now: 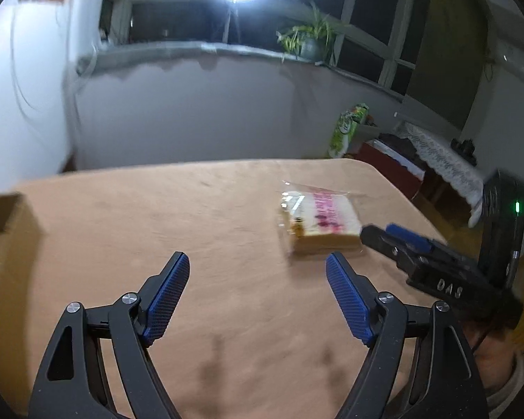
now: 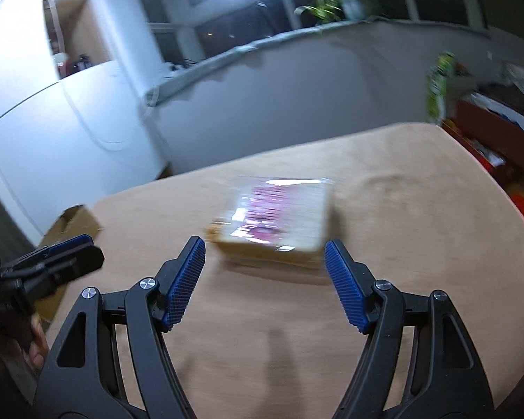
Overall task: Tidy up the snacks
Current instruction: 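Move both open grippers to the bread loaf and close them on it, then lift the bread loaf with both grippers and carry it over the box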
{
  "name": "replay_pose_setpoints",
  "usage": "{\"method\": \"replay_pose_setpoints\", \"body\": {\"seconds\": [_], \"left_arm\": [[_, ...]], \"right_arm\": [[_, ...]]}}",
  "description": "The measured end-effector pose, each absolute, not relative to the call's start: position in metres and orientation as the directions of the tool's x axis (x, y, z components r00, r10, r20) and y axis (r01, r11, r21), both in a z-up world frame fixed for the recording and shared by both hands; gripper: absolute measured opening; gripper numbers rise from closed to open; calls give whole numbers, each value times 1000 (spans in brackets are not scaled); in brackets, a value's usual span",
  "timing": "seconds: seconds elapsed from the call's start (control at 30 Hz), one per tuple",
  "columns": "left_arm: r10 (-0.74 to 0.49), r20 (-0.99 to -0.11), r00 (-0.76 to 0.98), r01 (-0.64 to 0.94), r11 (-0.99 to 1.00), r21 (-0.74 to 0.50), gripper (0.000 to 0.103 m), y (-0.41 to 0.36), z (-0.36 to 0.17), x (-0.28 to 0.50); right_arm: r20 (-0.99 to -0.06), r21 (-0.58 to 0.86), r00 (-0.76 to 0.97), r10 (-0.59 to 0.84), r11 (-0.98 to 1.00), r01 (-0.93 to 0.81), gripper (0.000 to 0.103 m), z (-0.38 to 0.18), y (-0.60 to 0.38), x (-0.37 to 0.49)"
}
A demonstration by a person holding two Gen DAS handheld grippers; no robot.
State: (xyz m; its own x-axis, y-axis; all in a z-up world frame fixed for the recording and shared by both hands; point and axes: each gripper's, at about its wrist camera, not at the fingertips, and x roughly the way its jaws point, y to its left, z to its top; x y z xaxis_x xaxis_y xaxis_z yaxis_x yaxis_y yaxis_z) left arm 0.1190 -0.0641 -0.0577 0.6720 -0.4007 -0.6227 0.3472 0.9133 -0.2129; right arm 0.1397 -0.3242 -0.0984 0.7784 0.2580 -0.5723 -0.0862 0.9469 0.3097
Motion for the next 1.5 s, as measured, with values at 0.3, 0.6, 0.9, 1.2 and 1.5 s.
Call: {"method": "replay_pose_setpoints", "body": {"seconds": [0.3,0.6,0.9,1.2,1.5], "left_arm": [[-509,-666,545,382,858,-343,81,-114,-86,183],[-596,-650,472,407,801,-439,70,-128,-120,202],[-611,-649,454,448,786,-427,55,-134,-115,198],[-610,-613,502,477,786,-392,54,-125,-82,175],[-588,-537,605,439,809,-391,54,-71,-41,130]], "right_arm": [[-633,311,727,267,947,-77,74,-112,-343,176],[-642,443,633,432,883,-153,54,-140,-344,201],[-640,418,648,414,894,-158,51,-136,-342,196],[-580,370,710,399,906,-207,51,-90,-320,159],[-523,313,735,433,899,-307,51,-43,-262,121]]}}
